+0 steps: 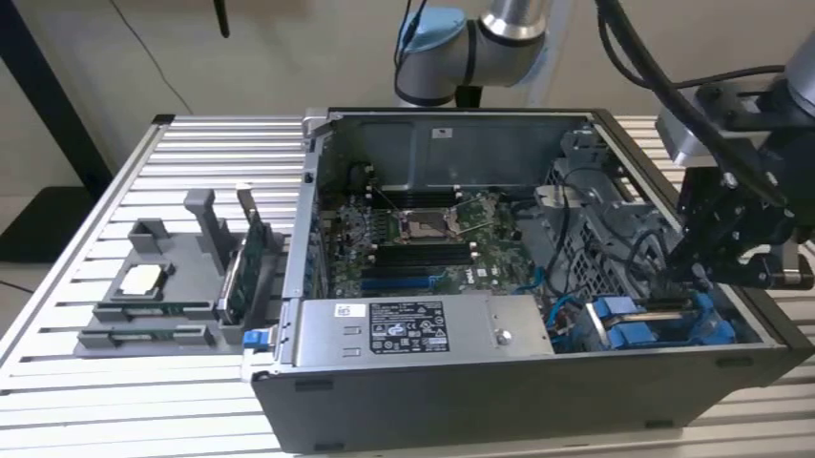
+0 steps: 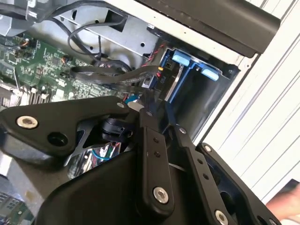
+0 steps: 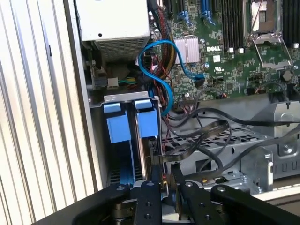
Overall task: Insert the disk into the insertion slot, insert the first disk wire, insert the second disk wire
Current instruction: 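Insert the second disk wire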
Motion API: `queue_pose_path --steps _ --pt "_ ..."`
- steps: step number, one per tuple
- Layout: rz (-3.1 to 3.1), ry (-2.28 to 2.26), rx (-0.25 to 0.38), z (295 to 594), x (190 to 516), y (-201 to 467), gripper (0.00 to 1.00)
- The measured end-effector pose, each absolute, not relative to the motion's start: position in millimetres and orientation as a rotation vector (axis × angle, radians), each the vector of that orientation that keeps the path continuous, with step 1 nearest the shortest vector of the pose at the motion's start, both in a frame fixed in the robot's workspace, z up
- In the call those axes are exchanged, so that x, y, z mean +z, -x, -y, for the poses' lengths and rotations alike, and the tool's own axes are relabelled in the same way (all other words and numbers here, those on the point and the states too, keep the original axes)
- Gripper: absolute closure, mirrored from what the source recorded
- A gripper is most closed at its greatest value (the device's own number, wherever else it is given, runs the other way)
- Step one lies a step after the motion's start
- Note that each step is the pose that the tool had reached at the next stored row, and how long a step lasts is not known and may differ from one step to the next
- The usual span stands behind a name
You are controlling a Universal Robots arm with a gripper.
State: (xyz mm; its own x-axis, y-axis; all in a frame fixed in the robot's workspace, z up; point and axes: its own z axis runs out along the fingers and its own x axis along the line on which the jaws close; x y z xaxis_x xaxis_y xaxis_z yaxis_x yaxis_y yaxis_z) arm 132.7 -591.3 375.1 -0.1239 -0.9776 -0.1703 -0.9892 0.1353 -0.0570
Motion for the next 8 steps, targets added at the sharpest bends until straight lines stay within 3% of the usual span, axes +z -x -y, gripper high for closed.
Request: queue_pose_path --steps 8 --pt "-2.236 1.96 0.104 591.3 390.3 -132.6 0.76"
